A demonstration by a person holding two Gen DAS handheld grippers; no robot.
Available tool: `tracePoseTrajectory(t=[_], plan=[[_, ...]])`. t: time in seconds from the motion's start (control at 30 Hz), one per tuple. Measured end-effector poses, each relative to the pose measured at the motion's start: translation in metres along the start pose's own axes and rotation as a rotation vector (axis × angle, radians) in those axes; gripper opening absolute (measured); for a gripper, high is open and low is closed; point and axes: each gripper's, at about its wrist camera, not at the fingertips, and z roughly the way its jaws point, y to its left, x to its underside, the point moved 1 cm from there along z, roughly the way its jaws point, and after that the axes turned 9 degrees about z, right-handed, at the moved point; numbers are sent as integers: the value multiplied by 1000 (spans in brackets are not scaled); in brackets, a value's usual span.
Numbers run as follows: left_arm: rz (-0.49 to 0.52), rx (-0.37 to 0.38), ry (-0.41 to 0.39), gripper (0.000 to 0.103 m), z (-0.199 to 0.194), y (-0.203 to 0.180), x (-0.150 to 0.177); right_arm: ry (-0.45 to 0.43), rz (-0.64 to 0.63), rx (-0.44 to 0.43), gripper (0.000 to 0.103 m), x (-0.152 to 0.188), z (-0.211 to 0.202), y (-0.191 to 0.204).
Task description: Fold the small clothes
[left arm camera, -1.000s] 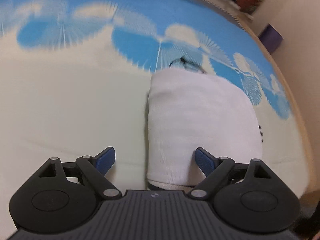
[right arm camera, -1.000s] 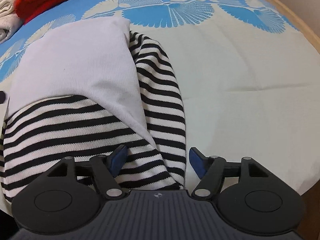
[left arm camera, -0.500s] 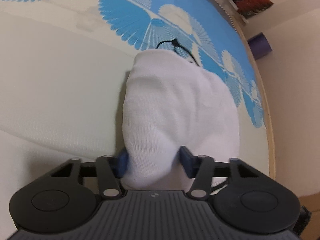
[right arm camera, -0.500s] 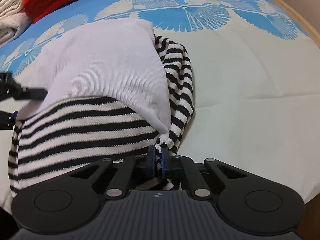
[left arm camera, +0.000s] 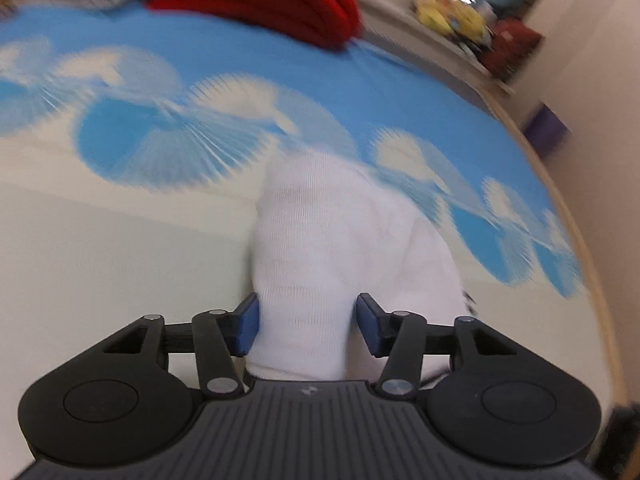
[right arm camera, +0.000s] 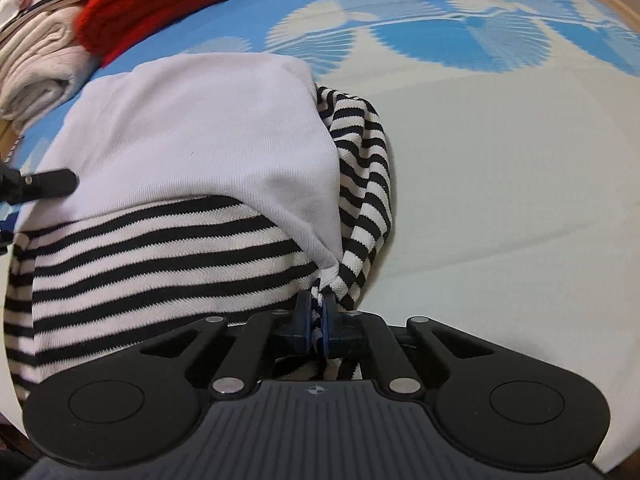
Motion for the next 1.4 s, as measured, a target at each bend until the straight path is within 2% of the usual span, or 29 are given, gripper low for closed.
tracePoseTrajectory(t=[0.07, 0.17, 0.23, 0.33, 0.43, 0.5, 0.53, 0.6, 0.7, 0.77, 0.83, 0.87, 0.9, 0.93, 0.97, 1.03, 1.13, 1.17, 1.2, 1.23, 1.27, 1.3, 1.33, 1.4], plan=[[40, -44, -79, 70, -18, 7, -6, 9, -3, 4, 4, 0, 3, 7], [92, -15, -78, 72, -31, 15, -5, 17, -8, 20, 4, -1, 6, 10], [98, 17, -32, 71, -32, 23, 1, 16, -2, 34, 4, -4, 6, 8], [50, 85, 31, 69, -33, 36, 13, -4, 17, 41, 4, -4, -1, 4], [12, 160, 138, 64, -21, 41, 32, -28, 35, 42, 3, -2, -11, 0], [46, 127, 243, 61, -1, 36, 48, -40, 42, 39, 3, -2, -16, -3], [80, 78, 299, 61, 11, 32, 58, -42, 43, 38, 3, -2, -17, -4], [89, 22, 335, 67, 23, 32, 72, -37, 42, 44, 3, -2, -21, -6], [-12, 32, 311, 69, 16, 41, 74, -16, 36, 59, 3, 0, -27, -9], [-30, 13, 257, 66, 1, 42, 71, -1, 46, 54, 3, 1, -31, -13], [8, 26, 199, 66, -11, 35, 69, 7, 41, 52, 3, 3, -35, -16], [39, 40, 201, 67, -9, 29, 72, 12, 32, 57, 2, 4, -34, -17], [104, 24, 238, 67, 0, 22, 77, 20, 22, 65, 0, 6, -33, -17], [207, -45, 269, 72, 10, 15, 84, 37, 9, 102, 0, 9, -31, -19], [280, -94, 265, 79, 12, 11, 89, 58, -1, 143, 0, 14, -27, -21], [292, -112, 236, 76, 2, 9, 85, 111, 29, 164, 0, 21, -23, -32], [277, -178, 105, 77, -36, 4, 77, 42, 67, 64, 0, 16, -44, -32], [269, -192, 65, 79, -51, 2, 76, 8, 56, 29, 2, 13, -54, -29], [264, -195, 37, 81, -64, 0, 77, -25, 37, 10, 12, 11, -64, -25], [261, -196, 5, 87, -79, -3, 77, -65, 4, -9, 23, 10, -76, -19], [262, -203, -30, 93, -95, -7, 80, -107, -27, -18, 48, 10, -87, -15], [268, -210, -59, 95, -107, -12, 80, -154, -59, -23, 64, 11, -98, -10], [276, -219, -88, 101, -120, -19, 84, -206, -101, -22, 67, 14, -111, -5], [278, -238, -125, 102, -141, -34, 93, -272, -172, -18, 70, 21, -129, 3]])
